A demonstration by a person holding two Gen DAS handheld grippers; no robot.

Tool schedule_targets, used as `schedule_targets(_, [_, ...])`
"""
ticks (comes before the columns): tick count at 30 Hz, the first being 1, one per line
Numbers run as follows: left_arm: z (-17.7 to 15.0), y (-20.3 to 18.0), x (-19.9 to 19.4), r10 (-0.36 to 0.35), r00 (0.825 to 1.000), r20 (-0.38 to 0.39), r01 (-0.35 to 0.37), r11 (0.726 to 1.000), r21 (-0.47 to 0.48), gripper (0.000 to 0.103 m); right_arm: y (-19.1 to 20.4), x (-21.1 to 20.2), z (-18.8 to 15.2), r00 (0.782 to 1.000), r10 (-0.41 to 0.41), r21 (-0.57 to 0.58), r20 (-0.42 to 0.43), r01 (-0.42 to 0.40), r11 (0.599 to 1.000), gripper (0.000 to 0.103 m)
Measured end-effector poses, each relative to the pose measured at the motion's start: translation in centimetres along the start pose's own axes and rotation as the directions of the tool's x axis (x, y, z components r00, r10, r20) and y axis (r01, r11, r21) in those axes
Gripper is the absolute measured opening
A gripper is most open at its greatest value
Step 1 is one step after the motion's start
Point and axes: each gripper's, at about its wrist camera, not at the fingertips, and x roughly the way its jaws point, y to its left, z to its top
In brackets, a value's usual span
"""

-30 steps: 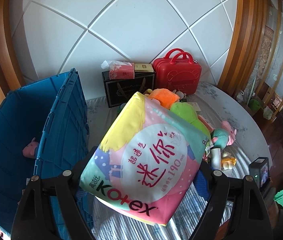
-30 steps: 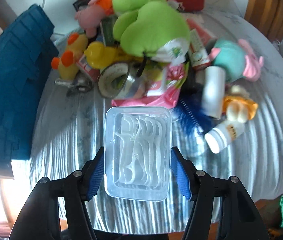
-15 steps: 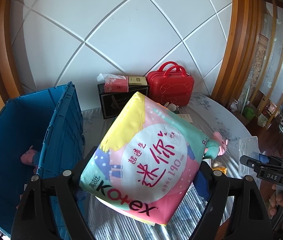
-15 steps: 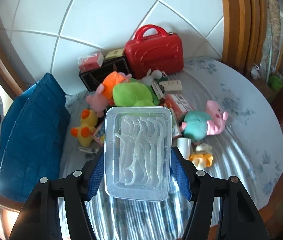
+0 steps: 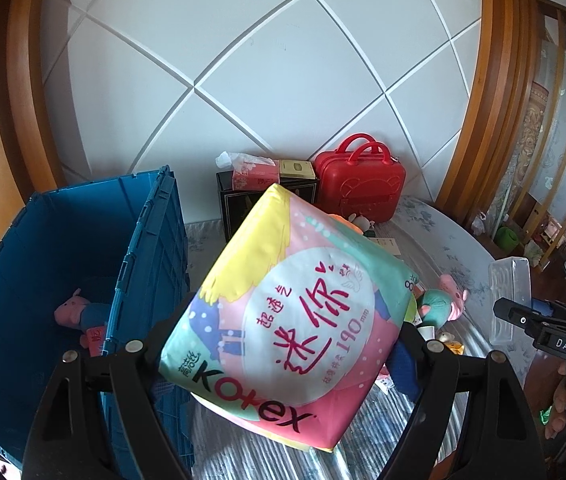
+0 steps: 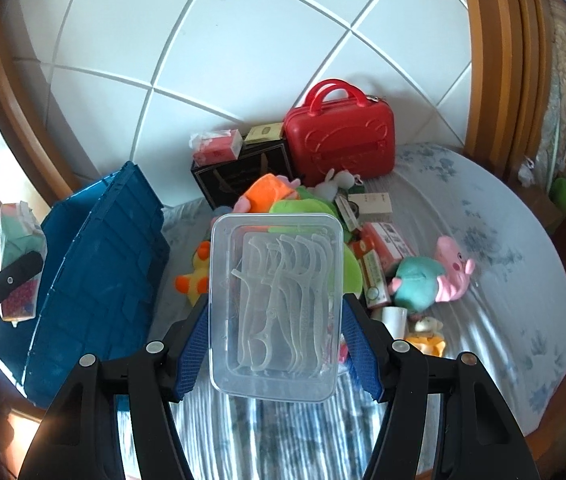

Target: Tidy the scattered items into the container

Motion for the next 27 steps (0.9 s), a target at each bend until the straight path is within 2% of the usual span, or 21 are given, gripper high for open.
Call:
schedule_targets(13, [0.4, 4.7, -1.9, 0.007, 0.999, 0.040, -0.006, 1.000, -0.023, 0.083, 6.5, -0.3, 1.8, 0.999, 0.030, -0.054, 0.039, -0.028, 0.998, 0.062])
schedule_targets(27, [-0.3, 9.7, -3.0, 0.000, 0.999, 0.049, 0.001, 1.000, -0.027, 0.083, 12.9, 0.8, 1.6, 0.998, 0.046, -0.082, 0.044, -0.043, 0.996, 0.062])
